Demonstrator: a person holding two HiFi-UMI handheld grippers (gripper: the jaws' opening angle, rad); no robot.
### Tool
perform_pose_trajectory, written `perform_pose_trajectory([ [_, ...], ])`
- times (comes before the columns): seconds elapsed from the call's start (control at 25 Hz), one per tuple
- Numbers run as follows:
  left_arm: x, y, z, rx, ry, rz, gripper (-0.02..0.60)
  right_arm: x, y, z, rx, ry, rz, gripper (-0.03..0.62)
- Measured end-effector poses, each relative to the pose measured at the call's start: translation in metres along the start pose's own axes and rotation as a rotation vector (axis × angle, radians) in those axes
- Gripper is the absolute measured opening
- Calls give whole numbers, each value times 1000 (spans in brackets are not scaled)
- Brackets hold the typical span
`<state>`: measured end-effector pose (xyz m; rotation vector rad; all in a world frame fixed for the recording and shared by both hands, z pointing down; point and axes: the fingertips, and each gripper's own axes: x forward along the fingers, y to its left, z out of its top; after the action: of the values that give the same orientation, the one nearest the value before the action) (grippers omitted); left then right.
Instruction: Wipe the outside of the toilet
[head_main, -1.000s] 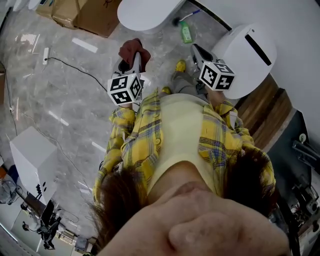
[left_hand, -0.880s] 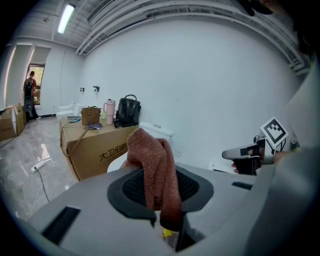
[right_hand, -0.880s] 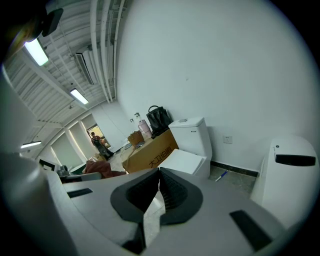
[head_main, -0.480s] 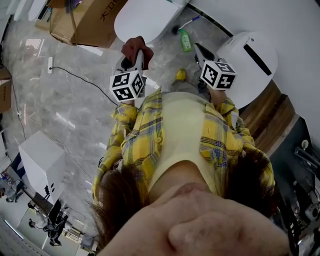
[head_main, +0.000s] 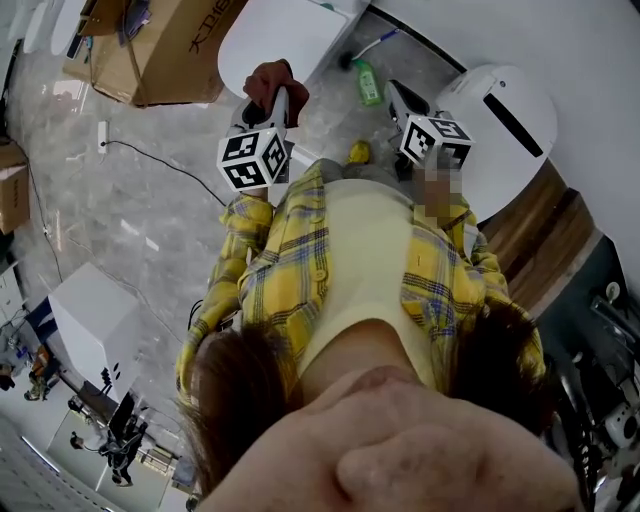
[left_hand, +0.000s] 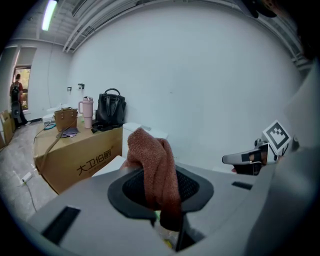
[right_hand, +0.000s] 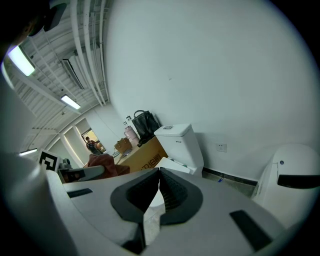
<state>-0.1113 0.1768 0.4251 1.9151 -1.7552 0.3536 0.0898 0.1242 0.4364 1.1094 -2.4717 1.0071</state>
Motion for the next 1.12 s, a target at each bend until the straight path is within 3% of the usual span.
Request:
perform_pose_trajectory([
  [0.44,44,-7,25,54,14,-53,97,14,-22,19,22,-8,-37,26],
  [1.12,166,74,115,103,-4,-100,97,120,-39,97,74,-38,-117,26],
])
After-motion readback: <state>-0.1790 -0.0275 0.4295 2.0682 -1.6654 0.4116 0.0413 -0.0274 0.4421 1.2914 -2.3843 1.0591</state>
